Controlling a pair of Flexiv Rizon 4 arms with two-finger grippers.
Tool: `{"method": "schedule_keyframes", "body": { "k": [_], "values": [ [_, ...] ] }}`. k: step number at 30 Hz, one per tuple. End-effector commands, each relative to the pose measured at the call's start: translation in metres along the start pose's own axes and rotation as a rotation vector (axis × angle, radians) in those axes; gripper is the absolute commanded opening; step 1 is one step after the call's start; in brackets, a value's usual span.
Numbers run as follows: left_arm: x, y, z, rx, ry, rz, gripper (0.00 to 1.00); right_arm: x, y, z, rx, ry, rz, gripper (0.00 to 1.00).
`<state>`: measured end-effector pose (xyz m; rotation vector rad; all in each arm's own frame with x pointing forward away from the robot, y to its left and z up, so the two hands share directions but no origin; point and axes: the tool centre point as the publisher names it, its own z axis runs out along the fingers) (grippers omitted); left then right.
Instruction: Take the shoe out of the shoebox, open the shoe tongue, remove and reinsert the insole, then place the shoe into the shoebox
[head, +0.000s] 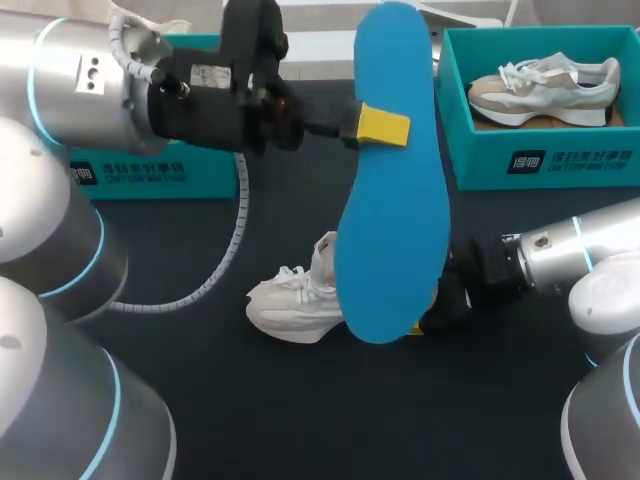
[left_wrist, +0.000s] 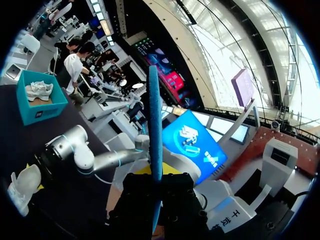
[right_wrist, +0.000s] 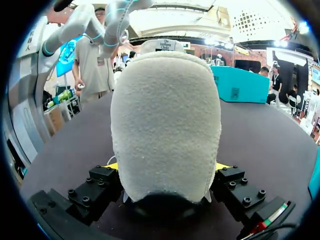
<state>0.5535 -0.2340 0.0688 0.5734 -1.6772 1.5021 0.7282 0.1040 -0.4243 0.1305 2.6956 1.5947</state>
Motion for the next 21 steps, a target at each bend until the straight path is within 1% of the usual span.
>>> {"method": "schedule_keyframes", "body": {
  "k": [1, 4, 15, 16, 17, 18, 21],
  "values": [
    [-0.0009, 0.0128, 0.0031, 0.019, 0.011, -0.014, 0.0, 0.0001, 0.0012, 0.0011, 0.005, -0.001, 0.001, 0.0],
    [-0.0023, 0.0179, 0.0039, 0.032, 0.009, -0.043, 0.0, 0.0001, 0.0012, 0.0011, 0.005, -0.001, 0.001, 0.0],
    [-0.0023, 0.0179, 0.0039, 0.032, 0.009, -0.043, 0.0, 0.0001, 0.0012, 0.0011, 0.005, -0.001, 0.001, 0.0],
    [-0.0023, 0.0179, 0.0039, 0.032, 0.009, -0.043, 0.0, 0.0001, 0.0012, 0.0011, 0.005, -0.001, 0.001, 0.14],
    [-0.0023, 0.0179, 0.0039, 0.032, 0.009, -0.043, 0.0, 0.0001, 0.0012, 0.0011, 0.005, -0.001, 0.001, 0.44],
    [-0.0023, 0.0179, 0.0039, 0.032, 0.009, -0.043, 0.0, 0.0001, 0.0012, 0.0011, 0.005, -0.001, 0.001, 1.0],
    [-0.0023, 0.0179, 0.0039, 0.032, 0.009, -0.043, 0.0, 0.0001, 0.0012, 0.0011, 0.005, -0.001, 0.001, 1.0]
  ]
}}
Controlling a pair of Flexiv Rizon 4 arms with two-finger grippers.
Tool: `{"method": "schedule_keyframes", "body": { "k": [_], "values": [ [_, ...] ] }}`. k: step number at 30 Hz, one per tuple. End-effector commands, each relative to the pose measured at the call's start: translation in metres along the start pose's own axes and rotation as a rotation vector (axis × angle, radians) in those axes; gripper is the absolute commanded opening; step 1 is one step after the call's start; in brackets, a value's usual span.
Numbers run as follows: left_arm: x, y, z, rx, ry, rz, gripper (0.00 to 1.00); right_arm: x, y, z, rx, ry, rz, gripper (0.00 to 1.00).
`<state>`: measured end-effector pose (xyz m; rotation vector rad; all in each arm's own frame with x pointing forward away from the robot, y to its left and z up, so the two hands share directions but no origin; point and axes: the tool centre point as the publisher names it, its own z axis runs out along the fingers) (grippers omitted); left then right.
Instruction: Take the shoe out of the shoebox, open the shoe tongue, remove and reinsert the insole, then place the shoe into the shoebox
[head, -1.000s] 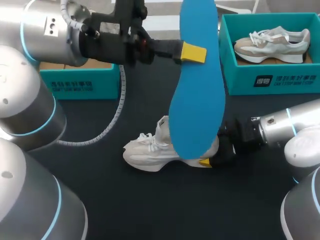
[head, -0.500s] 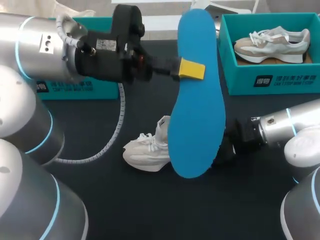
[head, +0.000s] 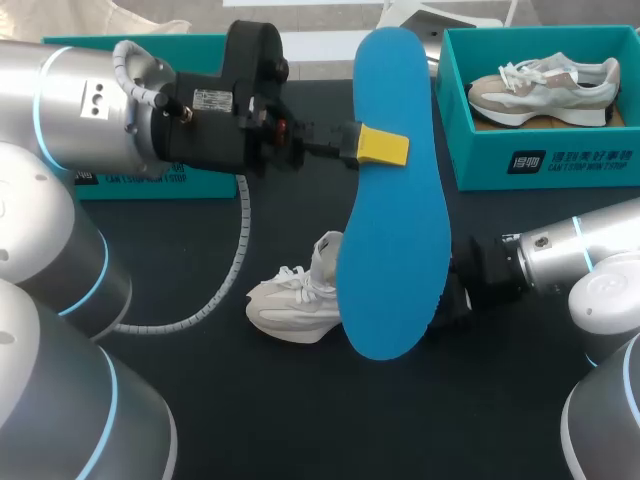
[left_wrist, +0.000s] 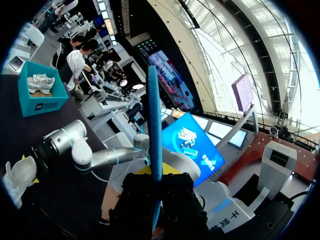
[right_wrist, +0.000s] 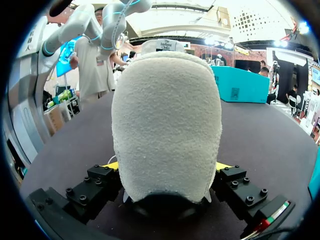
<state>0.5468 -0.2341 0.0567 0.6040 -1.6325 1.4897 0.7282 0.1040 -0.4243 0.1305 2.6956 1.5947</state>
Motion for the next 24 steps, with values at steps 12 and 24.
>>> {"method": "schedule_keyframes", "body": {
  "k": [12, 24],
  "values": [
    [0.003, 0.006, 0.002, 0.013, -0.004, 0.0, 0.0, 0.003, 0.011, -0.017, 0.086, -0.009, 0.019, 1.0],
    [0.003, 0.006, 0.002, 0.013, -0.004, 0.0, 0.0, 0.007, 0.036, -0.038, 0.274, 0.005, 0.028, 1.0]
  ]
}}
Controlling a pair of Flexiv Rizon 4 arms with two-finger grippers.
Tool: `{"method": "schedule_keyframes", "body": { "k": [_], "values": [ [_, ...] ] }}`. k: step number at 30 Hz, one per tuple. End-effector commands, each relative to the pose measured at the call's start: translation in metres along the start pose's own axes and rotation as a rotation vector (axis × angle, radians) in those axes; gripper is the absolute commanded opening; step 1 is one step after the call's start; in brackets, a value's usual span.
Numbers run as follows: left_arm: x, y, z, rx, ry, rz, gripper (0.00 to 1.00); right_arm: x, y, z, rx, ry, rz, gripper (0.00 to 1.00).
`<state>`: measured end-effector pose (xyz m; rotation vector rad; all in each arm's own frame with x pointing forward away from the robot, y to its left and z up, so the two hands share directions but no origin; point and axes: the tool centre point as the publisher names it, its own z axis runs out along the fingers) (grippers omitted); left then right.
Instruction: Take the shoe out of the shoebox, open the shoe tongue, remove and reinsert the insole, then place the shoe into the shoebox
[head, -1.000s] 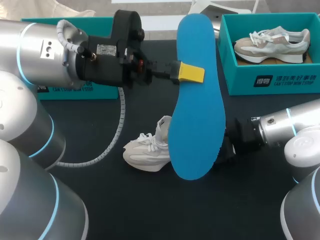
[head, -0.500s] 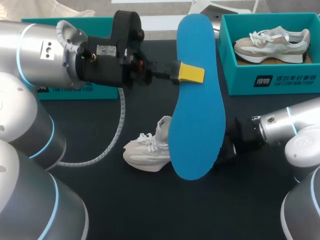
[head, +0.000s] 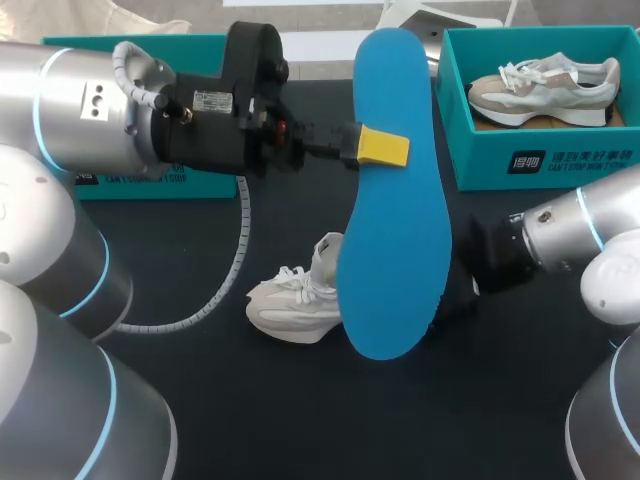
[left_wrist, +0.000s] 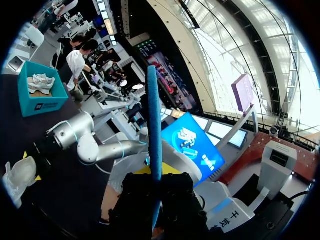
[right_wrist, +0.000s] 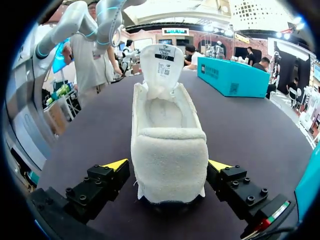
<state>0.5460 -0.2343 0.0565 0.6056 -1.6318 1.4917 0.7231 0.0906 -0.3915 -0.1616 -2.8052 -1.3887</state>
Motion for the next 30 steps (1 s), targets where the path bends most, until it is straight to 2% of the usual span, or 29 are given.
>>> {"method": "schedule_keyframes", "body": {
  "k": [1, 9, 22, 27, 30],
  "values": [
    [0.003, 0.005, 0.002, 0.011, -0.003, 0.0, 0.0, 0.003, 0.015, -0.015, 0.148, 0.005, 0.008, 1.0],
    [0.003, 0.005, 0.002, 0.011, -0.003, 0.0, 0.0, 0.008, 0.039, -0.027, 0.363, -0.023, -0.023, 1.0],
    [0.003, 0.005, 0.002, 0.011, -0.003, 0.0, 0.0, 0.008, 0.039, -0.027, 0.363, -0.023, -0.023, 1.0],
    [0.003, 0.005, 0.002, 0.011, -0.003, 0.0, 0.0, 0.013, 0.056, -0.041, 0.484, -0.09, -0.012, 1.0],
    [0.003, 0.005, 0.002, 0.011, -0.003, 0.0, 0.0, 0.013, 0.063, -0.045, 0.557, -0.088, 0.01, 1.0]
  ]
}}
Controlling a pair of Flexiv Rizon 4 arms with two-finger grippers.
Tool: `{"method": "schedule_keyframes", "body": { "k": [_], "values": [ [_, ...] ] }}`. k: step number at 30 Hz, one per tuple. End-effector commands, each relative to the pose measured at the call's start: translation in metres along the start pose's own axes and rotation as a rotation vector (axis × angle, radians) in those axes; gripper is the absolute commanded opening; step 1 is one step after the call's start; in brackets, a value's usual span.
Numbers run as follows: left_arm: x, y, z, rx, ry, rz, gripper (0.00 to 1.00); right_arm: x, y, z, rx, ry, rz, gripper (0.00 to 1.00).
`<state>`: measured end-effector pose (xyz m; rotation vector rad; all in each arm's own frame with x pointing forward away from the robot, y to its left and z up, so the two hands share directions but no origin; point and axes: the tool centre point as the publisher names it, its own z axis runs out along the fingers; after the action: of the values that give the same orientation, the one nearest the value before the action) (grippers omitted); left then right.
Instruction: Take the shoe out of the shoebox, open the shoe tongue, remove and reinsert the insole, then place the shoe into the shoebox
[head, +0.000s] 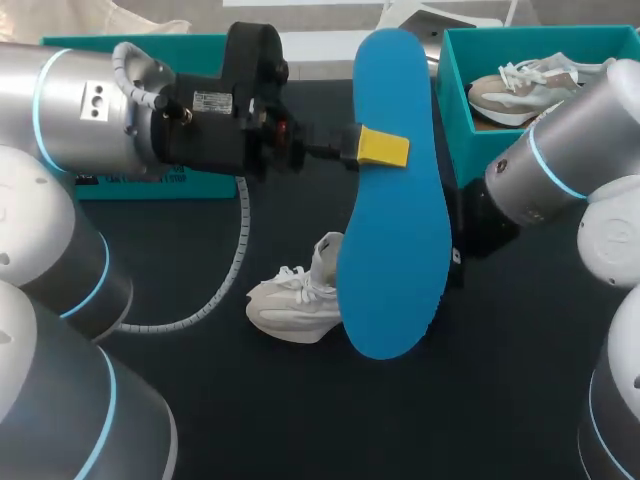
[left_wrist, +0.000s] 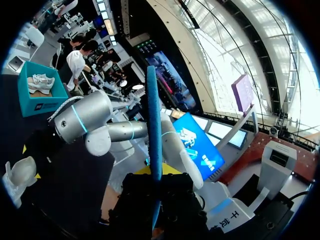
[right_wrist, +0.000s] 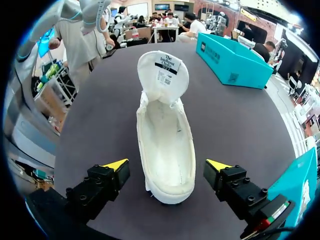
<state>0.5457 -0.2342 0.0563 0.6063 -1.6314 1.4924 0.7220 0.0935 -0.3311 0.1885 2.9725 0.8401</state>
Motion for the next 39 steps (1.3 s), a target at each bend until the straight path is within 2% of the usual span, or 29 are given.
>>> {"method": "schedule_keyframes", "body": {
  "k": [1, 8, 12, 19, 32, 33, 37, 39],
  "values": [
    [0.003, 0.005, 0.002, 0.01, -0.003, 0.0, 0.0, 0.007, 0.01, -0.015, 0.206, -0.007, 0.017, 1.0],
    [0.003, 0.005, 0.002, 0.01, -0.003, 0.0, 0.0, 0.006, 0.021, -0.016, 0.278, -0.025, 0.109, 1.0],
    [0.003, 0.005, 0.002, 0.01, -0.003, 0.0, 0.0, 0.004, 0.021, -0.009, 0.262, -0.023, 0.103, 1.0],
    [0.003, 0.005, 0.002, 0.01, -0.003, 0.0, 0.0, 0.001, 0.022, -0.008, 0.313, -0.011, 0.06, 1.0],
    [0.003, 0.005, 0.002, 0.01, -0.003, 0.0, 0.0, 0.0, 0.021, -0.007, 0.306, -0.007, 0.044, 1.0],
    [0.003, 0.005, 0.002, 0.01, -0.003, 0.0, 0.0, 0.0, 0.022, -0.003, 0.264, -0.041, 0.054, 1.0],
    [0.003, 0.005, 0.002, 0.01, -0.003, 0.0, 0.0, -0.017, 0.027, 0.014, 0.256, -0.051, 0.085, 1.0],
    [0.003, 0.005, 0.002, 0.01, -0.003, 0.0, 0.0, -0.028, 0.029, 0.024, 0.27, -0.023, 0.09, 1.0]
  ]
}}
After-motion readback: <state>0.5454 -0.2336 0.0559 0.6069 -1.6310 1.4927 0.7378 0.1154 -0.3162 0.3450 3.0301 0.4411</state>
